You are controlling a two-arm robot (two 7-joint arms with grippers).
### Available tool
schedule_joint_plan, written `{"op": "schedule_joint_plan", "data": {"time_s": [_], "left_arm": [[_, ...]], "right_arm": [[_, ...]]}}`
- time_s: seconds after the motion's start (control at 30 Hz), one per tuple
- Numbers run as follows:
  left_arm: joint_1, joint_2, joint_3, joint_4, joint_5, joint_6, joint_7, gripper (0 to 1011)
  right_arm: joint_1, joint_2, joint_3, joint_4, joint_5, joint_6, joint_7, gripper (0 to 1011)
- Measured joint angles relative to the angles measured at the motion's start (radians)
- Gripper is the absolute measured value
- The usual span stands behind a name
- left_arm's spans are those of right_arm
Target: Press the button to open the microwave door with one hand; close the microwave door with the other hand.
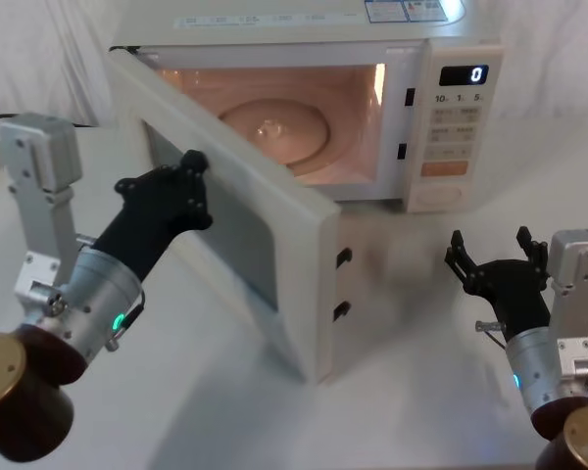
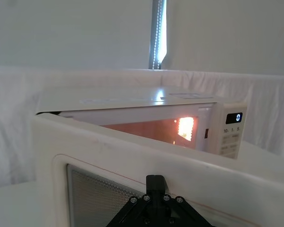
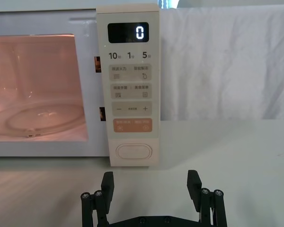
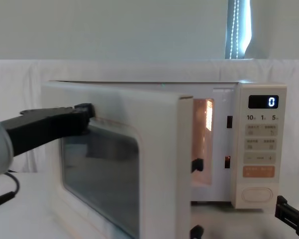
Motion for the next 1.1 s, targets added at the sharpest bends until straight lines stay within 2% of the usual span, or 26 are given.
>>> {"op": "schedule_joint_plan", "data": {"time_s": [0.2,0.63,1.1], "left_arm": [[-0.041,-0.009,0.027,0.040,0.002,-0.003,0.005,0],[-0.160,-0.045,0.084,0.154,0.043,-0.005,0.020,0],[-0.254,-0.095,0.113,0.273,0.081,-0.016,0.029,0]], "right_arm": [[0.000,0.000,0.000,0.000,0.000,0.000,0.000,1002],[0.000,0.000,0.000,0.000,0.000,0.000,0.000,1002],[0.000,0.000,0.000,0.000,0.000,0.000,0.000,1002]]}}
